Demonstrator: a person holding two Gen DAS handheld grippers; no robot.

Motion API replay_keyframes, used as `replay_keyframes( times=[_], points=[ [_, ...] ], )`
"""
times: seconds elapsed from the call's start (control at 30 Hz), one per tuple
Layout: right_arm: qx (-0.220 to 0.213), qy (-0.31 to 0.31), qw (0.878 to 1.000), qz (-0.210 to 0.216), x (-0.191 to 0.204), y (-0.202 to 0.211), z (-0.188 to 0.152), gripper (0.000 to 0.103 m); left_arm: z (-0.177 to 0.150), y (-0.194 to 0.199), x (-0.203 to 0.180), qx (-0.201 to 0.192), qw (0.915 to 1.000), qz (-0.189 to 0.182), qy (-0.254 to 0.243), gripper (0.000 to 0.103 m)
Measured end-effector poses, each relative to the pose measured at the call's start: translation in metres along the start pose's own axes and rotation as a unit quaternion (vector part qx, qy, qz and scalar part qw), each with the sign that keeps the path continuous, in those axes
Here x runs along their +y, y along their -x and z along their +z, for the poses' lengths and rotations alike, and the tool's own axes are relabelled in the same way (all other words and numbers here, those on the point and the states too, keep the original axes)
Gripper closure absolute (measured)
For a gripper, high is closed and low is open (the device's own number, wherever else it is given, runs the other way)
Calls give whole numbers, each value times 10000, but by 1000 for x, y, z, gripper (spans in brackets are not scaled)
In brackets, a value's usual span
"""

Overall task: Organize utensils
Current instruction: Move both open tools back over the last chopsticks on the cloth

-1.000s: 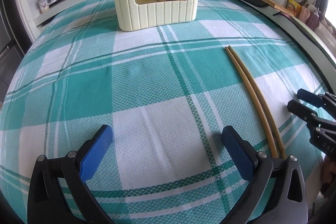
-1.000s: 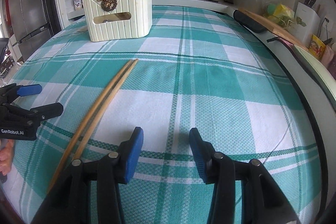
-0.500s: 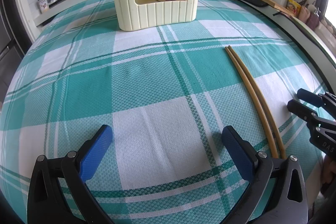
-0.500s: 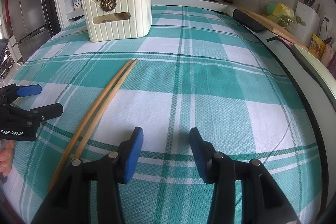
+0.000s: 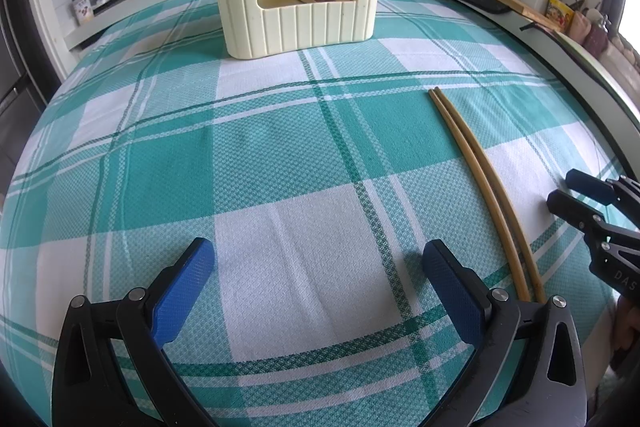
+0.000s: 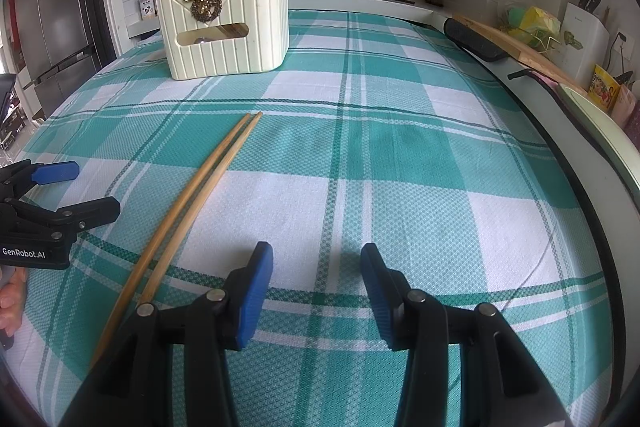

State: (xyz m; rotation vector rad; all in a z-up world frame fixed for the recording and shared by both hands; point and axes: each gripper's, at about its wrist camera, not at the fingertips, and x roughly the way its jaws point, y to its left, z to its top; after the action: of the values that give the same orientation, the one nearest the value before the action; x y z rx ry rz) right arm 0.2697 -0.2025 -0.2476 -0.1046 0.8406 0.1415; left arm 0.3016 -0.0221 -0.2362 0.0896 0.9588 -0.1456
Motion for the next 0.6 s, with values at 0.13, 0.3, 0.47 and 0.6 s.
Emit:
replay_keyframes(
  times=[0.13,0.3,0.47,0.6],
  points=[
    [0,-4,10000,3,0,0,0,57,2,4,1,-22,9998,-110,138,1],
    [-1,-10,10000,10,0,0,0,57,13,18,-17,-108,9954,-859,403,1],
    [-6,-43,10000,41,-1,0,0,57,17,8,-54,-45,9980,-624,-126,1],
    [-12,-68,10000,65,-2,0,0,56,14,-4,-64,21,9990,-272,-348,2]
  ],
)
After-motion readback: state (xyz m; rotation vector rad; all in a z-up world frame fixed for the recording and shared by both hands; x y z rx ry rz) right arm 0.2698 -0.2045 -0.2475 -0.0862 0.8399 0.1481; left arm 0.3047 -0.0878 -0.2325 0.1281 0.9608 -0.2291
